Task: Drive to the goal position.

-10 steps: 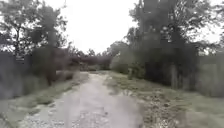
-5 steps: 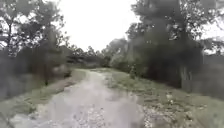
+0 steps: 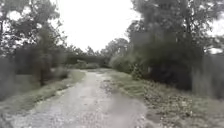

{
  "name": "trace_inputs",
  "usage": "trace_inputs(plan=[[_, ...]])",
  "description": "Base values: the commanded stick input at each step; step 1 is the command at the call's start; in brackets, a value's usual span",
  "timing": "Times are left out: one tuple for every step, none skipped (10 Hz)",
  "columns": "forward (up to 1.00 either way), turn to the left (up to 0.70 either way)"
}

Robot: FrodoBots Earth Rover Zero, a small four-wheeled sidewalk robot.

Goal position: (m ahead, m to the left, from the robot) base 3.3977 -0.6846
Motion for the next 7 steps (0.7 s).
trace_inputs(plan=[[0.7, 0.0], [0.7, 0.0], [0.7, 0.15], [0.7, 0.31], [0.7, 0.29], [0.7, 0.21], [0.7, 0.13]])
